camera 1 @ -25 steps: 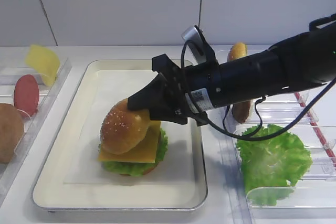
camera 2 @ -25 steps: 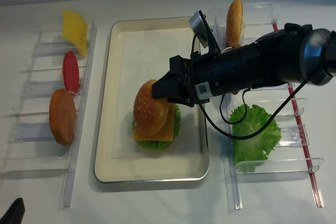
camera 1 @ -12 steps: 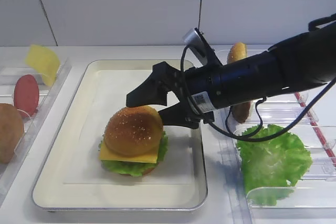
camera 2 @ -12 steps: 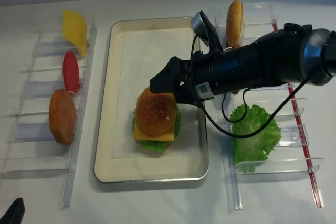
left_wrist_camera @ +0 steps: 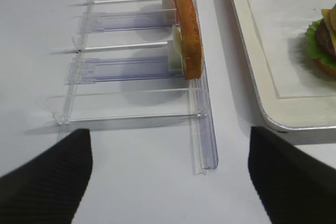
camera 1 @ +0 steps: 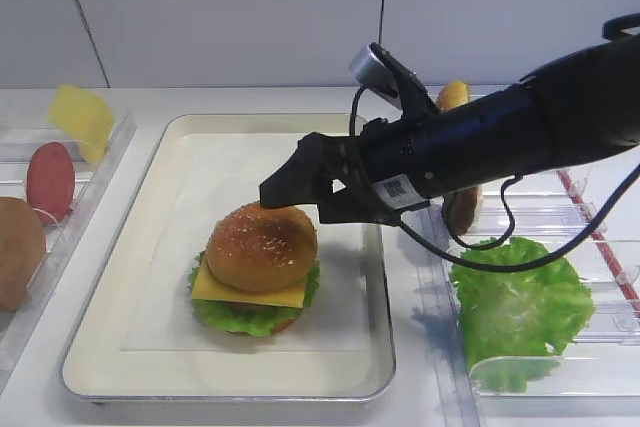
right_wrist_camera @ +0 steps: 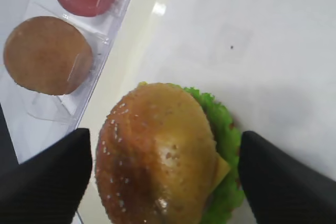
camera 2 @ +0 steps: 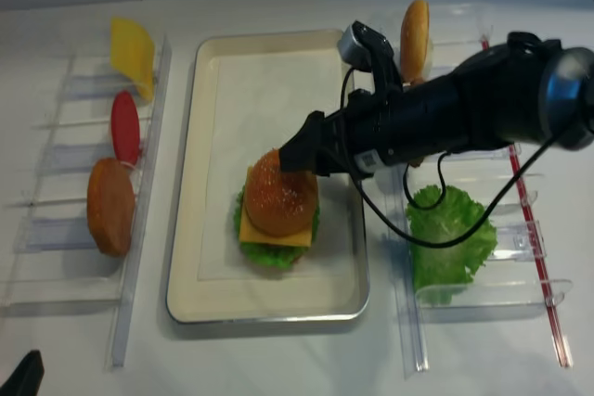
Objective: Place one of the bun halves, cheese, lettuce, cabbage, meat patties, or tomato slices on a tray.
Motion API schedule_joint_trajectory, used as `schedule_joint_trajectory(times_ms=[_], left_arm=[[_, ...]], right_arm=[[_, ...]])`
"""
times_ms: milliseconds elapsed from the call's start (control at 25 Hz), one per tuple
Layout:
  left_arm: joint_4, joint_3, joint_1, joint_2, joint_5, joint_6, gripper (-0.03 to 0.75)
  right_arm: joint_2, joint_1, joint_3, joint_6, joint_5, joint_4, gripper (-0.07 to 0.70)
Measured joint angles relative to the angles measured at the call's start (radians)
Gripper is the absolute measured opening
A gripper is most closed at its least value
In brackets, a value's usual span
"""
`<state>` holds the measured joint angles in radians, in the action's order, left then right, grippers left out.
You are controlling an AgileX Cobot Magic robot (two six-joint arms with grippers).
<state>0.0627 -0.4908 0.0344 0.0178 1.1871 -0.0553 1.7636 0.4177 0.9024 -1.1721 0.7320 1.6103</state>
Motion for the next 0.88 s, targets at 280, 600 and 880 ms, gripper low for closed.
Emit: schedule_joint_trajectory(times_ms=[280, 600, 880], left_arm=[[0.0, 0.0, 0.0, 0.0, 0.0, 0.0, 0.582], [0.0, 0.0, 0.0, 0.0, 0.0, 0.0, 0.582], [0.0, 0.0, 0.0, 0.0, 0.0, 0.0, 0.582]], right_arm=[[-0.112, 0.0, 0.0, -0.131, -0.086, -0.029, 0.579], [-0.36, 0.0, 0.0, -0.147, -0.252, -0.383, 0.579], [-0.456, 0.0, 0.0, 0.266, -0.23, -0.985, 0.561]])
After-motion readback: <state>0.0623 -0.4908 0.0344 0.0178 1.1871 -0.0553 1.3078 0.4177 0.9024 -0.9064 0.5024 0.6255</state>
